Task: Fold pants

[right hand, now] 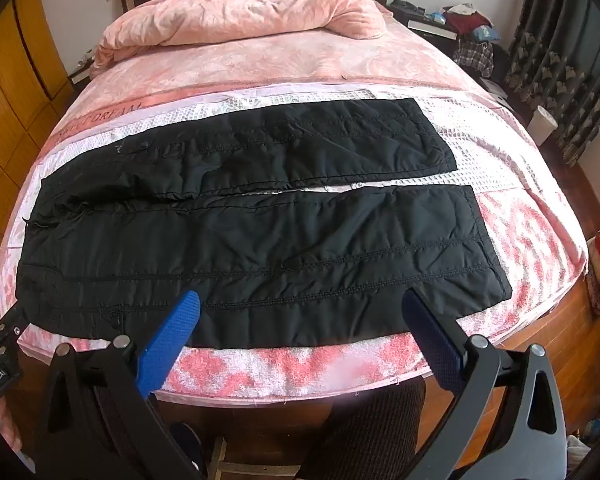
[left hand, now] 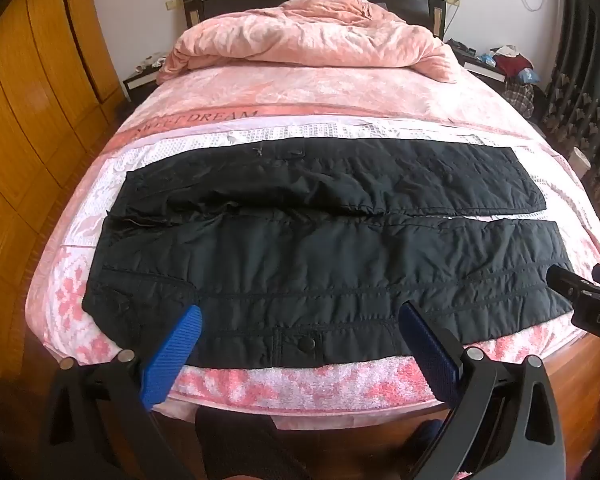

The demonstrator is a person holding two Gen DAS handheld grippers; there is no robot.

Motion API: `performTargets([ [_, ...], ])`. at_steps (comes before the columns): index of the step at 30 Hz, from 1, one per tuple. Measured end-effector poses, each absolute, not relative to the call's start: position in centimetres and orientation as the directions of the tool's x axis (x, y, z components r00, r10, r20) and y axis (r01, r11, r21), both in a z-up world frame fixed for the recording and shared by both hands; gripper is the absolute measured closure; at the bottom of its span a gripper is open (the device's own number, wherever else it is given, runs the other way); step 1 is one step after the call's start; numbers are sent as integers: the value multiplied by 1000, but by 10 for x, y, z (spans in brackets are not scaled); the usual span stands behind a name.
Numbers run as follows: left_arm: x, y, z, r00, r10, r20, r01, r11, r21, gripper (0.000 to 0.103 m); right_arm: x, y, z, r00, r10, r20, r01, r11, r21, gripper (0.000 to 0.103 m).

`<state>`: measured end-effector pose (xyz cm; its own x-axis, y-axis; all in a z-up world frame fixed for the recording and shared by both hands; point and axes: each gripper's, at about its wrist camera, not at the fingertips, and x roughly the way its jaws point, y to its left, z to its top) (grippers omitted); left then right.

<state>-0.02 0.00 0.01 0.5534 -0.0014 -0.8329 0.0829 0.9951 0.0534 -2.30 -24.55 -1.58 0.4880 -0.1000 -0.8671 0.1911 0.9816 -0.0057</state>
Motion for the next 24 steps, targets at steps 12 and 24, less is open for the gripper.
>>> performTargets([
  [12,0,-1,0,555,9,-832,77,995,62,4,-23,-246,-15,490,-100,-866,188,982,-7,3],
  [24,-2,-2,2,564,13,-826,74,995,66,4,-21,-250,-12,494,-84,-866,207,978,23,3],
])
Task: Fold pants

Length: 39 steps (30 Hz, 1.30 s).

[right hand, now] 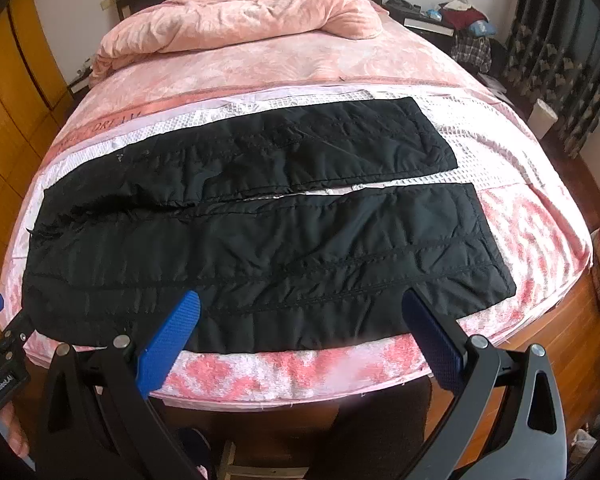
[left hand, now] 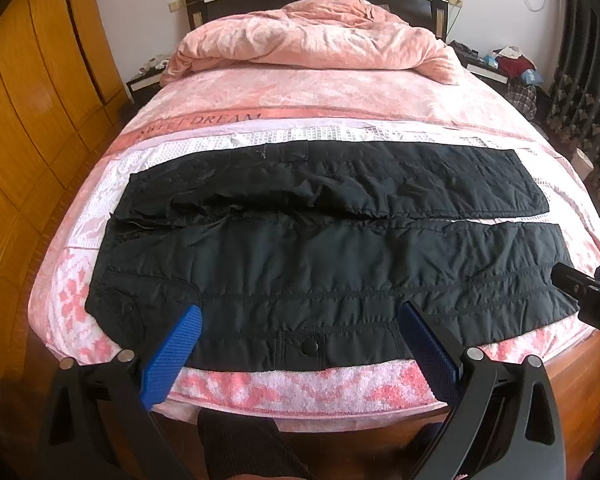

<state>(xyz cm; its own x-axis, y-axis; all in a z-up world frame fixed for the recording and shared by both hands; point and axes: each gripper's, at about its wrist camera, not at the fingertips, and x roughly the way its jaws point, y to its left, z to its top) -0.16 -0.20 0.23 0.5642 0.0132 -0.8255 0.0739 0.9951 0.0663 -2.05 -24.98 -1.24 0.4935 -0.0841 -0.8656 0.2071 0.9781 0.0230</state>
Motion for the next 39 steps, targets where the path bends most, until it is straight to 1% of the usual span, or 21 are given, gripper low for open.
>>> performTargets([
  [6,1,2,6,573,-23,-819,74,997,24,4,-23,-251,-13,504,-79,-860,205,978,31,3],
  [9,1,0,7,583,-9,-812,73,996,42,5,-23,-251,-13,508,-71,-859,202,979,39,3],
  [13,2,1,7,571,-23,-821,75,997,24,4,-23,-250,-13,510,-65,-857,200,979,45,3],
  [22,1,1,3,559,-2,-829,76,996,49,4,-24,-250,-13,515,-54,-855,202,978,60,3],
  [39,-1,3,2,560,11,-828,64,996,57,4,-26,-250,-13,519,-51,-853,202,977,65,3],
])
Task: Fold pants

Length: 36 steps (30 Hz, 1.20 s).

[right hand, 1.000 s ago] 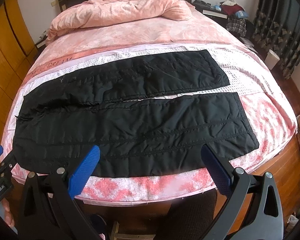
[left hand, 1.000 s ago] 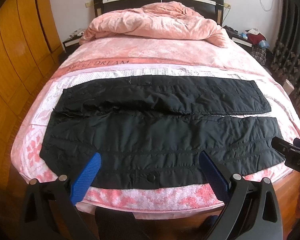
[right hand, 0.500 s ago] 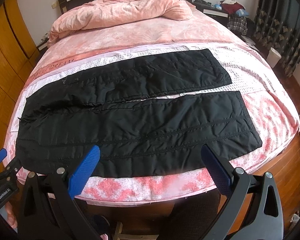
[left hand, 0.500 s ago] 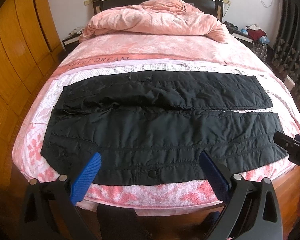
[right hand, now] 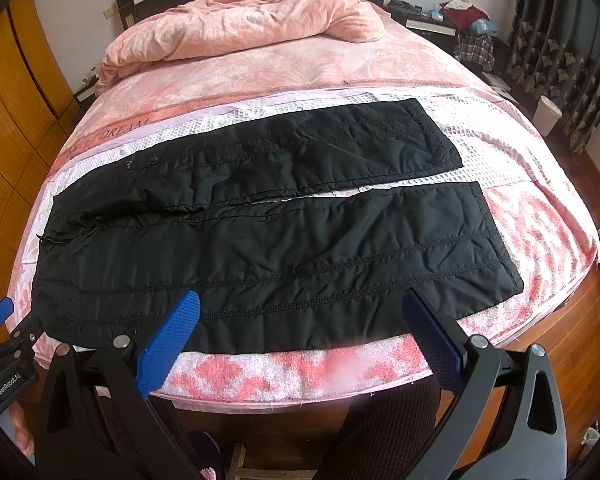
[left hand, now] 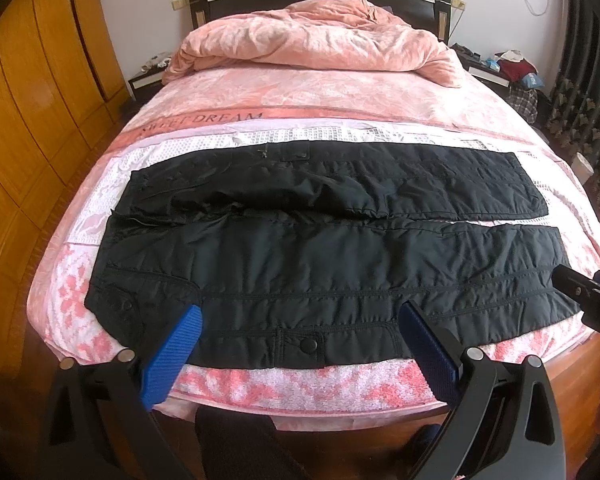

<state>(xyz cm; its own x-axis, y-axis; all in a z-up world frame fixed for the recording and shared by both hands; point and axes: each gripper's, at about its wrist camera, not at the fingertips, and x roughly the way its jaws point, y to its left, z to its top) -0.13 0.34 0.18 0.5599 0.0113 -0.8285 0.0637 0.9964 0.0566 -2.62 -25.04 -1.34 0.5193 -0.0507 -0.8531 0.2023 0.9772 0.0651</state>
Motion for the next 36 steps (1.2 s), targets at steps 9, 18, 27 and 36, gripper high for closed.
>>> performTargets([
  [9,-2,4,2,559,14,-829,63,996,60,4,-27,-250,-13,521,-49,-852,201,977,67,3],
  [18,-2,4,2,560,14,-828,62,996,59,4,-27,-251,-13,522,-48,-852,200,977,67,3],
  [27,-2,5,3,561,14,-828,63,996,60,4,-28,-250,-12,522,-50,-851,201,977,66,3],
  [36,-4,5,6,567,20,-824,59,996,64,4,-31,-251,-9,531,-53,-846,197,978,62,3],
])
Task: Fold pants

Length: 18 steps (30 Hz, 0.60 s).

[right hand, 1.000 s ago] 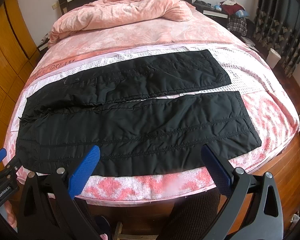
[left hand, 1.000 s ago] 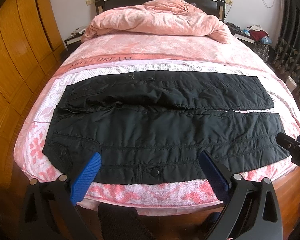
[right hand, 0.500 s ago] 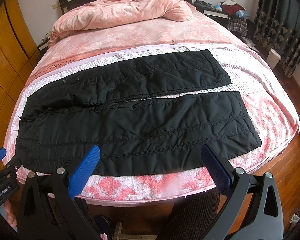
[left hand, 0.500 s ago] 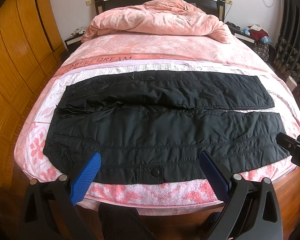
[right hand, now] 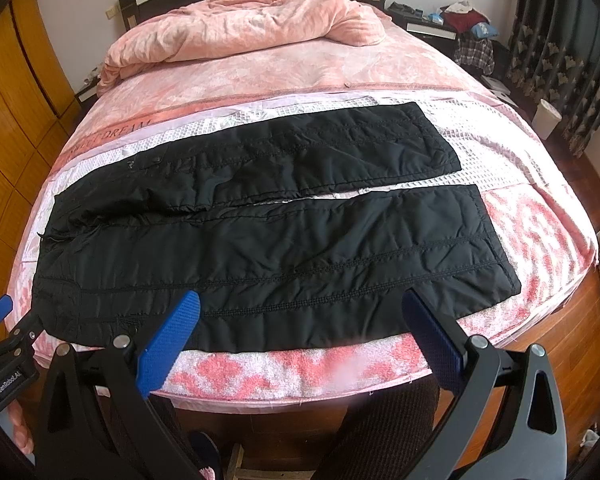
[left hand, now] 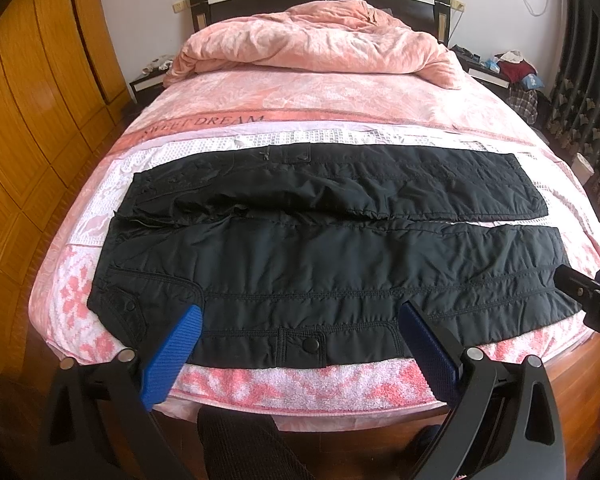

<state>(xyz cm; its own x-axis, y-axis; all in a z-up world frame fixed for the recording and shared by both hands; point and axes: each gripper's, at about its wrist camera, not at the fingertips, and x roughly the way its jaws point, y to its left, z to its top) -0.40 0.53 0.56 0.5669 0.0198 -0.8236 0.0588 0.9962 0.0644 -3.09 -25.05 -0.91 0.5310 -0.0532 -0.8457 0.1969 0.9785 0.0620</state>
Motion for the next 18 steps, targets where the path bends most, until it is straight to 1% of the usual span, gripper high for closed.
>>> performTargets([
  [3,-2,6,4,560,29,-828,54,996,72,4,-30,-255,-7,546,-50,-836,180,982,59,3],
  [7,0,8,2,576,24,-817,52,996,66,4,-27,-278,-4,583,70,-810,121,978,171,3],
  [9,2,8,-1,590,-16,-807,60,998,24,4,-27,-293,-4,596,81,-799,144,968,205,3],
  [12,10,10,-12,558,-70,-827,56,997,-47,4,-28,-317,-5,613,91,-785,174,953,247,3],
  [14,18,7,-19,534,-96,-840,76,995,-65,4,-22,-332,-8,569,22,-822,224,958,181,2],
  [16,29,2,-27,500,-137,-855,87,990,-108,4,-12,-345,-13,548,-45,-836,234,967,101,2],
  [17,38,1,-33,477,-164,-863,64,986,-152,4,-7,-352,-17,535,-90,-840,250,967,55,2],
  [18,43,0,-37,455,-161,-876,44,986,-158,4,-1,-360,-21,519,-146,-843,271,963,0,2],
])
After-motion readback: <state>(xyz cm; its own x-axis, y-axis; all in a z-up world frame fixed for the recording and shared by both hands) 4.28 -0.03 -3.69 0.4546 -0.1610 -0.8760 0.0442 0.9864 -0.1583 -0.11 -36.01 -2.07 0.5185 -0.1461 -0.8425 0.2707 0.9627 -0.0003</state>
